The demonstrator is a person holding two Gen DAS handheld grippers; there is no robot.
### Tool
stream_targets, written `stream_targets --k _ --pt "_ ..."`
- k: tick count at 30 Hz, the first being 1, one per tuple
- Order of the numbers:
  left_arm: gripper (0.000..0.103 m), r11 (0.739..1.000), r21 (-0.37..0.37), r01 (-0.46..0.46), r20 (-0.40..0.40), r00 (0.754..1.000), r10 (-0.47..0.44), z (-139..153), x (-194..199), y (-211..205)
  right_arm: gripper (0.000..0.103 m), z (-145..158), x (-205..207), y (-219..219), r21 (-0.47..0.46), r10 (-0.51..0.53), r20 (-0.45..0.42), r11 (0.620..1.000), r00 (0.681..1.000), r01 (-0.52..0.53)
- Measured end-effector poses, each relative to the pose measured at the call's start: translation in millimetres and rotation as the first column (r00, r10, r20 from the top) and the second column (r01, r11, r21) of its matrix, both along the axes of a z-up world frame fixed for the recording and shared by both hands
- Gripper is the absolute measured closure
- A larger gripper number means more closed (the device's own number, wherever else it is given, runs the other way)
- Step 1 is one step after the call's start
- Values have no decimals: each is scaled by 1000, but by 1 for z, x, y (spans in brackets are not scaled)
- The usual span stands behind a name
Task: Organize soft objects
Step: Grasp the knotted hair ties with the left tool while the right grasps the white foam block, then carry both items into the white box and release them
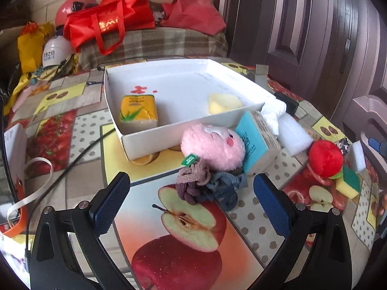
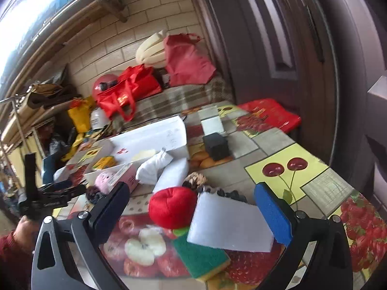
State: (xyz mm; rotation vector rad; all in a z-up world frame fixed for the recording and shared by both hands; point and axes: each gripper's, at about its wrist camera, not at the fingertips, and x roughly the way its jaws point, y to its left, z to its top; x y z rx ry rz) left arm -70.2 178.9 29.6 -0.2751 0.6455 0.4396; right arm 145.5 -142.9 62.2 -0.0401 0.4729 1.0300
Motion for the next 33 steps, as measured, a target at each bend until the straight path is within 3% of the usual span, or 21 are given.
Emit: stream_targets --k 3,6,11,16,18,20,22,23,26,29,33 --pt "0 1000 3 -4 -27 1000 4 -5 6 -5 0 0 3 -7 -173 62 105 984 993 -43" --pt "0 999 11 34 -84 996 -33 -12 17 -13 0 -8 10 -8 -319 138 140 944 980 -87" --pt "0 995 19 95 -195 977 -89 -24 34 -21 0 -25 25 1 -465 217 165 877 962 -119" --pt "7 995 8 98 -229 969 -94 -30 43 -19 1 -37 27 29 -550 341 146 808 929 -211" --pt "15 995 -4 96 -221 971 -95 -29 46 -16 1 -38 34 37 -530 363 96 807 927 -261" --pt "28 997 3 83 -213 974 -80 -26 45 -13 11 -39 39 41 -518 372 46 803 927 -296" --pt "48 997 7 78 -197 978 -76 -23 42 -12 52 -38 44 38 -483 375 -5 811 927 -330" --pt "60 997 5 76 -189 979 -74 -22 40 -12 54 -39 44 36 -481 365 -10 814 931 -324" --pt "69 997 -4 71 -172 983 -71 -19 38 -10 55 -38 48 24 -433 334 -25 846 942 -311" --pt "70 998 20 53 -128 991 -50 -12 30 -12 55 -23 45 8 -343 278 16 904 960 -256" --pt "70 989 142 -28 -16 999 31 6 9 -24 55 14 16 -10 -144 214 119 970 970 -196"
